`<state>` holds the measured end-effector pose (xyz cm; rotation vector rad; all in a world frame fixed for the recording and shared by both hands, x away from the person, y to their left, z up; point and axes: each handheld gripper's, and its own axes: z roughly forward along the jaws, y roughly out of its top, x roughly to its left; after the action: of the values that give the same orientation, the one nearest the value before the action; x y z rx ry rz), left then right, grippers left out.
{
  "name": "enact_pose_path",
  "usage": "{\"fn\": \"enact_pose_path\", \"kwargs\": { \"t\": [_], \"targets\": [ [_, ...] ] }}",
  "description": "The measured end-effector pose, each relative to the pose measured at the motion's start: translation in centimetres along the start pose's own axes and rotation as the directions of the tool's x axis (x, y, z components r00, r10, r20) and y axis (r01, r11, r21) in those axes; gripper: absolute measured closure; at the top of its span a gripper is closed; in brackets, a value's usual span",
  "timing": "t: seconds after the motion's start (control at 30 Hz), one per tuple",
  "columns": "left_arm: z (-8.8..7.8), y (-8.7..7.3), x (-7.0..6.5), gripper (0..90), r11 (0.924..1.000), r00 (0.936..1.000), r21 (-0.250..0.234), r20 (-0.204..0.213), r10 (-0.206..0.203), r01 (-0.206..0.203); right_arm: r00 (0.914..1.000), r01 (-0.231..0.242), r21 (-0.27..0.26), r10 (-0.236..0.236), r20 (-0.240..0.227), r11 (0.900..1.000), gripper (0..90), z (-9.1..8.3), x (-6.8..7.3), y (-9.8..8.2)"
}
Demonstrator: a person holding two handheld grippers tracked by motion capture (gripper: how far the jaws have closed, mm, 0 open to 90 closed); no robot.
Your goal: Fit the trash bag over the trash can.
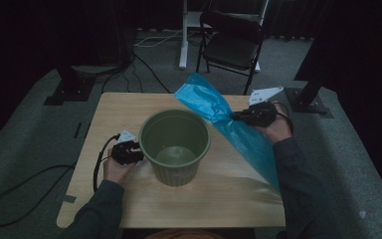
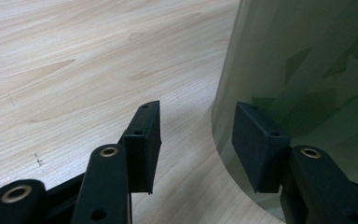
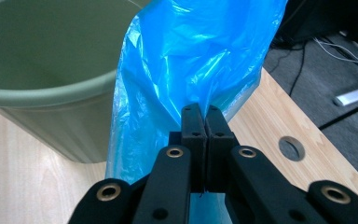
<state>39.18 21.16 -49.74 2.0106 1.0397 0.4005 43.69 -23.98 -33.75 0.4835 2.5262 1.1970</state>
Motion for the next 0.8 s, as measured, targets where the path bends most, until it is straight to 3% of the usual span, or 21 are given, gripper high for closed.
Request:
{"fn": "enact_pose_path", "kwargs": {
  "t": [0.43,0.8],
  "targets": [
    [-0.6,0.2,0.1,52.2,0.9993,0.9996,-0.027,0.014,-0.025,0.025,0.9953,0.056,-0.006,-0.057,-0.078,0.998,89.3,0.1,1.1,1.2],
    [-2.6,0.9,0.5,53.3,0.9964,0.9997,-0.081,-0.001,-0.026,0.026,0.9844,0.096,0.002,-0.095,-0.148,0.995,89.3,0.2,1.9,1.8]
  ]
}}
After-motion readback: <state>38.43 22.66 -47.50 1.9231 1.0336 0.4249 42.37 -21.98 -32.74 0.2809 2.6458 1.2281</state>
